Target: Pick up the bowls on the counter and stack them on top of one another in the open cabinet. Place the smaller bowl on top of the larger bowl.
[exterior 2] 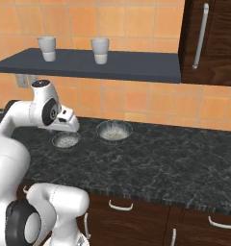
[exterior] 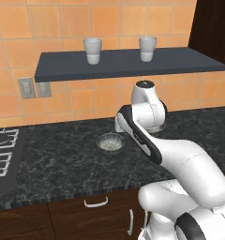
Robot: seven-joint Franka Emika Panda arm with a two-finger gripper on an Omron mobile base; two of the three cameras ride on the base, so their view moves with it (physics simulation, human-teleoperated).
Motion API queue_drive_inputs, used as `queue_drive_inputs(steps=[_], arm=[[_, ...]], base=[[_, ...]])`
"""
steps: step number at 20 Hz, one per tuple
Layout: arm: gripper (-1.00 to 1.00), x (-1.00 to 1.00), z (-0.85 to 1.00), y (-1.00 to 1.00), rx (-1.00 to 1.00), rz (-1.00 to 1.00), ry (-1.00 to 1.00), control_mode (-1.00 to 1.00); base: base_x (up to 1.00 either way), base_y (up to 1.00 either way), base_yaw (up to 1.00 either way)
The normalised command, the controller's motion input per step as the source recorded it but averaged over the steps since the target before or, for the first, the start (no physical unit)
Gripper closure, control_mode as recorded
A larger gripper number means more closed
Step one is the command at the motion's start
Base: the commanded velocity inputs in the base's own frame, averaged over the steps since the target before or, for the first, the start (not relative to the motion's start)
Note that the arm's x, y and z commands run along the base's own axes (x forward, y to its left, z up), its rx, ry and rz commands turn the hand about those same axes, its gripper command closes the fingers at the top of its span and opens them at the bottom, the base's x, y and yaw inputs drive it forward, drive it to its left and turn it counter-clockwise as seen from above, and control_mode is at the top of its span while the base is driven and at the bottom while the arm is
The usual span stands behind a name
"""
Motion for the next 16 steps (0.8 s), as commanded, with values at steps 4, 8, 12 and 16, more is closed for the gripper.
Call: queue_drive_inputs(steps=[4, 8, 12, 16], arm=[[-1.0, 0.45, -0.88, -0.05, 0.25, -0.38, -0.02, -1.0], [-1.0, 0.75, -0.32, -0.04, 0.02, -0.19, 0.01, -1.0], [-1.0, 0.46, -0.12, 0.02, 0.0, -0.02, 0.05, -1.0], [-1.0, 0.49, -0.25, 0.04, 0.0, -0.01, 0.12, -1.0]], base=[[0.0, 0.0, 0.0], [0.0, 0.0, 0.0], [0.0, 0.0, 0.0], [0.0, 0.0, 0.0]])
